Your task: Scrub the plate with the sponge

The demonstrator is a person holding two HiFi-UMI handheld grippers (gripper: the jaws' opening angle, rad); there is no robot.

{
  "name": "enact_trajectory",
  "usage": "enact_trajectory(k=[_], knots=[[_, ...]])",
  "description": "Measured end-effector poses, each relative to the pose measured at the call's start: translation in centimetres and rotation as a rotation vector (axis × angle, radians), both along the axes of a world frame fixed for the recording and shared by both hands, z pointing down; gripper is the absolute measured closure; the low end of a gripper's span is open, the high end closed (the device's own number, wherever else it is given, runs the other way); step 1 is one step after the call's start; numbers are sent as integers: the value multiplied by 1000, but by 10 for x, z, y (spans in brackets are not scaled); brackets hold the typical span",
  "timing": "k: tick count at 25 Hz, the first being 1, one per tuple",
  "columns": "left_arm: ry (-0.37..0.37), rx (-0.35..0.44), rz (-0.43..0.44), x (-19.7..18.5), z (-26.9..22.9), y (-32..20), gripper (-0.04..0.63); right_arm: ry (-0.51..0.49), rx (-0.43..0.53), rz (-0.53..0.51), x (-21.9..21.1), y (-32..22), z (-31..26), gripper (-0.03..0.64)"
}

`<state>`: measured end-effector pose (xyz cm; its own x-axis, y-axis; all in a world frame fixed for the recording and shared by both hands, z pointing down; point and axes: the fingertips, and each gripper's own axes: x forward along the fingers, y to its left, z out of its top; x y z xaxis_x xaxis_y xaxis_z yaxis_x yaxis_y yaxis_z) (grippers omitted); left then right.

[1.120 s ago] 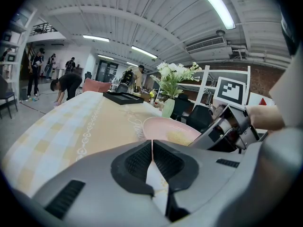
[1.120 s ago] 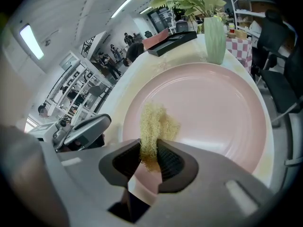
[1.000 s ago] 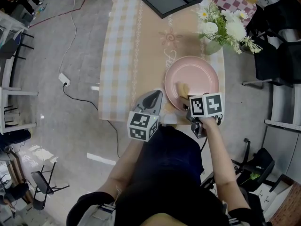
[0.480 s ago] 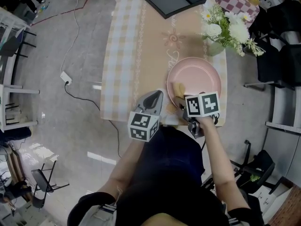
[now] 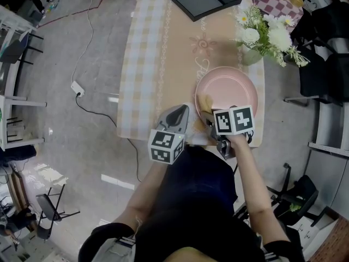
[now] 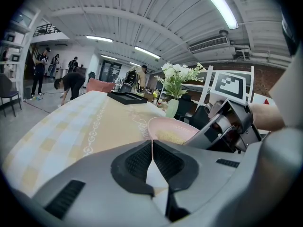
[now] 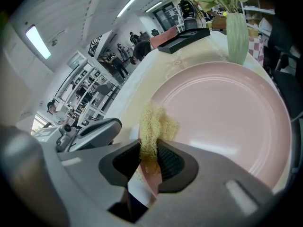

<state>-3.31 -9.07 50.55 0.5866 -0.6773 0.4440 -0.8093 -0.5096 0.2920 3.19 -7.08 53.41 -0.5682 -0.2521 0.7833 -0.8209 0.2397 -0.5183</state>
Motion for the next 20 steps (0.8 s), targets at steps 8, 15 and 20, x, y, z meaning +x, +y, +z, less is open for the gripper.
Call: enact_trajectory(k=[8, 15, 20], knots=[[-1, -3, -6, -2, 1, 0, 578, -23, 16, -11, -9, -6, -5, 526], [-2, -2, -7, -1, 2, 0, 578, -59, 64, -26, -13, -6, -21, 525], [2, -4, 6, 4, 1, 1, 578, -75, 83, -7, 6, -4, -37, 525]])
